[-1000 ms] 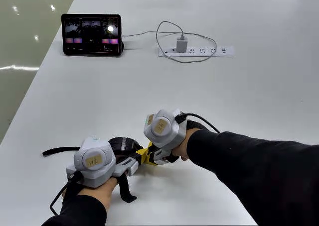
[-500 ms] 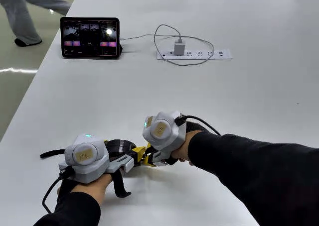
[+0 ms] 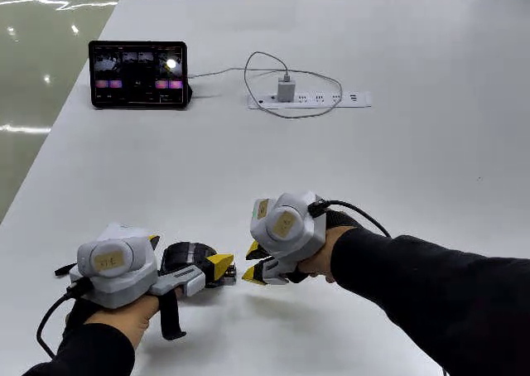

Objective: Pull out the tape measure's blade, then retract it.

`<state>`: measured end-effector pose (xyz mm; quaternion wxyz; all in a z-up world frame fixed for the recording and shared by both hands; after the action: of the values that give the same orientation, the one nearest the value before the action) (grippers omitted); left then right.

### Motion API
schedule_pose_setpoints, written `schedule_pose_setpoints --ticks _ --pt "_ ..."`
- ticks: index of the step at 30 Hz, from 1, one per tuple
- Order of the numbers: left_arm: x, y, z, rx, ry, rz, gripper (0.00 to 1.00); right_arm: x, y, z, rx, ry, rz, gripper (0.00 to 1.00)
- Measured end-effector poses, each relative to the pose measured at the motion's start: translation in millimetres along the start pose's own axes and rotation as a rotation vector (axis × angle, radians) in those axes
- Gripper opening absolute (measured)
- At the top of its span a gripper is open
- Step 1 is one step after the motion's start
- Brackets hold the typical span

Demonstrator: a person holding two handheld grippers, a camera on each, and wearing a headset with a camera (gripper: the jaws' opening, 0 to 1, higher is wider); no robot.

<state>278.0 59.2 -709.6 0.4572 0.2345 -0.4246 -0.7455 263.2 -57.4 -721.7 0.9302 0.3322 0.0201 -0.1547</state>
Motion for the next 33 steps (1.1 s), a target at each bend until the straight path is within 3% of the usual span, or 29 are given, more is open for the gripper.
schedule_pose_setpoints --ticks 4,11,21,24,27,28,30,33 --pt "-3.6 -1.4 2.5 -0.007 -0.021 -0.014 0.88 4.1 -4.8 11.3 0.018 -0.020 -0.005 0.17" --pt "-7.2 -2.1 6.3 -0.018 -0.073 -0.050 0.98 10.5 -23.7 31.5 0.036 -0.047 -0.077 0.24" --pt "-8.9 -11.6 21.0 -0.067 -0.134 -0.085 0.99 15.3 -46.6 55.4 0.046 -0.082 -0.120 0.29" --pt "-10.3 -10.9 25.6 -0.055 -0.154 -0.123 0.99 16.9 -53.5 65.1 0.058 -0.096 -0.141 0.31" --pt "-14.0 -10.6 30.7 -0.064 -0.170 -0.120 0.99 17.4 -62.4 73.8 0.072 -0.109 -0.170 0.34" --pt "-14.3 -12.7 33.6 -0.086 -0.175 -0.141 0.99 16.6 -65.9 77.9 0.081 -0.114 -0.183 0.35" --pt "-16.0 -13.0 38.1 -0.087 -0.174 -0.205 0.99 15.3 -73.2 83.8 0.091 -0.119 -0.194 0.36" --pt "-18.2 -14.6 44.8 -0.090 -0.177 -0.198 0.99 14.8 -84.6 91.9 0.101 -0.135 -0.212 0.39"
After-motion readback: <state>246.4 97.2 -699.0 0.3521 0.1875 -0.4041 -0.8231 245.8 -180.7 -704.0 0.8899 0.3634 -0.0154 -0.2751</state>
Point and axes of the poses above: the centre of the closed fingertips' face, and the gripper's own axes: z roughly backward along the fingers, x roughly to its right, y roughly out of its top, the point moved 3 cm from there along z, roughly backward along the fingers, and after that the axes turned 12 degrees about -z, right-handed, at the moved point
